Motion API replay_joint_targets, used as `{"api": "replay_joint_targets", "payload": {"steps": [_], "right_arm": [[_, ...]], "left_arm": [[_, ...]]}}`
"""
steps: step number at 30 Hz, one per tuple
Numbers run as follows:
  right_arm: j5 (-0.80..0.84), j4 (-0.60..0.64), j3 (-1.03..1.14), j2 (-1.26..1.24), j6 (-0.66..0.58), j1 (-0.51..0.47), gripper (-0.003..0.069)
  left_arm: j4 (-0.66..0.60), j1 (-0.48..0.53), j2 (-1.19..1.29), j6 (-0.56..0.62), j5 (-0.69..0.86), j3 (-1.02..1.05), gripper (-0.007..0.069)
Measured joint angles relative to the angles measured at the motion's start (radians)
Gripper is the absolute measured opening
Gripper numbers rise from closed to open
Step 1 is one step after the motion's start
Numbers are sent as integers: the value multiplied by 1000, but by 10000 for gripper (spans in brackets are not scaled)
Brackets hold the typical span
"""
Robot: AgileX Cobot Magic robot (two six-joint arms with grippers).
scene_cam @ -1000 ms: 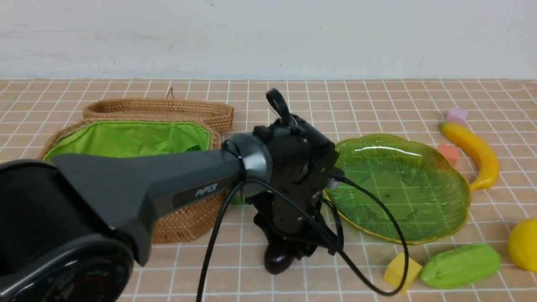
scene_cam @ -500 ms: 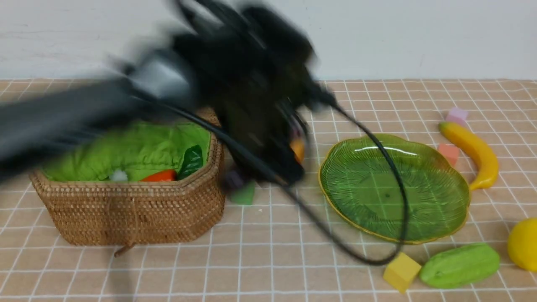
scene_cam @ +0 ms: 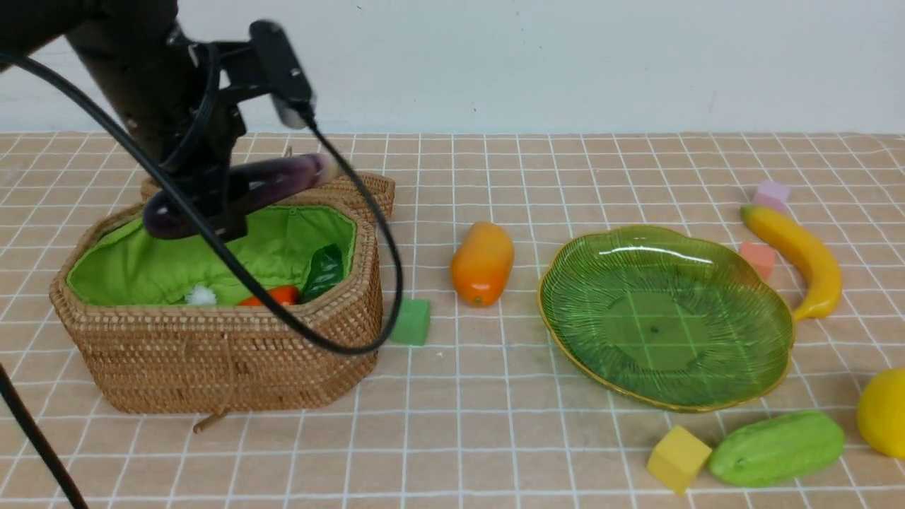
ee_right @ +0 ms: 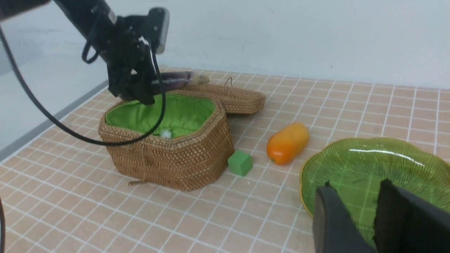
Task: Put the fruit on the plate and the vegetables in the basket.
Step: Use the left arm to grab an eggplant and put it into the left basket, then grab the mango with your left arm and place it on the right plate
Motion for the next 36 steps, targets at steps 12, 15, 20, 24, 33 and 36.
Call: {"api": "replay_joint_targets", "payload": {"steps": [12, 15, 20, 24, 33, 36], "right_arm": [[-39, -9, 0, 0, 0, 0, 218], [-39, -19, 0, 0, 0, 0, 220], [-39, -20, 0, 0, 0, 0, 225], [-35, -22, 0, 0, 0, 0, 225], [33, -22, 0, 0, 0, 0, 225], [44, -22, 0, 0, 0, 0, 225]], "left_arm": [[-199, -36, 3, -319, -58, 0, 475], [-276, -149, 14, -597, -130, -15, 223], [-207, -308, 109, -788, -135, -132, 2], [-92, -363, 278, -888, -117, -298, 57], [102, -356, 598, -1000, -235, -545, 580], [119, -356, 630, -1024, -266, -551, 636]]}}
